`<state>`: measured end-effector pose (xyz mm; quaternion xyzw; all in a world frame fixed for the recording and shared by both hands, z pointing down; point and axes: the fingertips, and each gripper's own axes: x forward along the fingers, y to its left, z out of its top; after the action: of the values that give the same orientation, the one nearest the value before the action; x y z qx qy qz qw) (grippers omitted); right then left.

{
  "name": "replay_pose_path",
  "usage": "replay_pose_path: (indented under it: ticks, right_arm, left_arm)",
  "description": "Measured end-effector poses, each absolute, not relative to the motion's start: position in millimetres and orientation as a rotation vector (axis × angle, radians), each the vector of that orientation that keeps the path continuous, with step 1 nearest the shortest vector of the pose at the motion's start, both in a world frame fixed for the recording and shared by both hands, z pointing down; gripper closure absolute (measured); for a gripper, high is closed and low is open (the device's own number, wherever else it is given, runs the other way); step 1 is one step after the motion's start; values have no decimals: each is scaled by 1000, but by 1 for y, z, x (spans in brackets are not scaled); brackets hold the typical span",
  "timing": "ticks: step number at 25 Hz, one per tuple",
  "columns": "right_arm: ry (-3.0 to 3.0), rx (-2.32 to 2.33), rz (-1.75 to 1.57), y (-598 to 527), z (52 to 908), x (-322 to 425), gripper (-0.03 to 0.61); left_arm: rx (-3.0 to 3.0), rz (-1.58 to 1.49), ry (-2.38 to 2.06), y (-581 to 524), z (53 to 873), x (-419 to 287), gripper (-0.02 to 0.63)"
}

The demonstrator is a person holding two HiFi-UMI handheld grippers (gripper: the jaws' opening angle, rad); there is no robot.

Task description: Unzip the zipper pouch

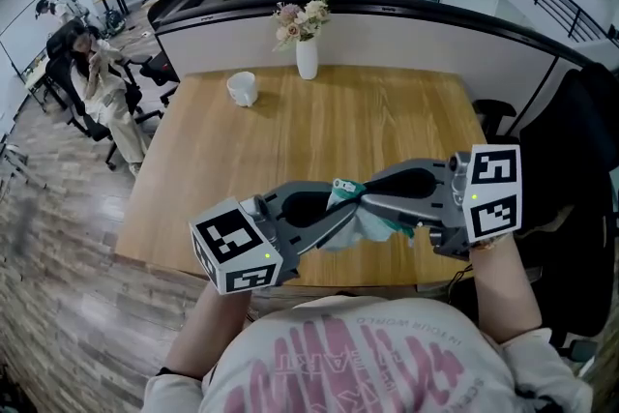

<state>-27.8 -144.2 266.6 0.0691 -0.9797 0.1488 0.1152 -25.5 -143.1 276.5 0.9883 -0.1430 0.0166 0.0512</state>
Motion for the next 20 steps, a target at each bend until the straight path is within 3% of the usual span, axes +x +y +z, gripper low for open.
replay_pose_path:
  ticks: [9, 20]
  right_arm:
    - [-2815, 744, 125, -178, 244, -29, 445]
    - [-2775, 773, -74, -174, 240, -81, 456]
  left_arm:
    - [2878, 146, -914, -171, 285, -41, 592]
    - [2795, 163, -1201, -184, 280, -52, 591]
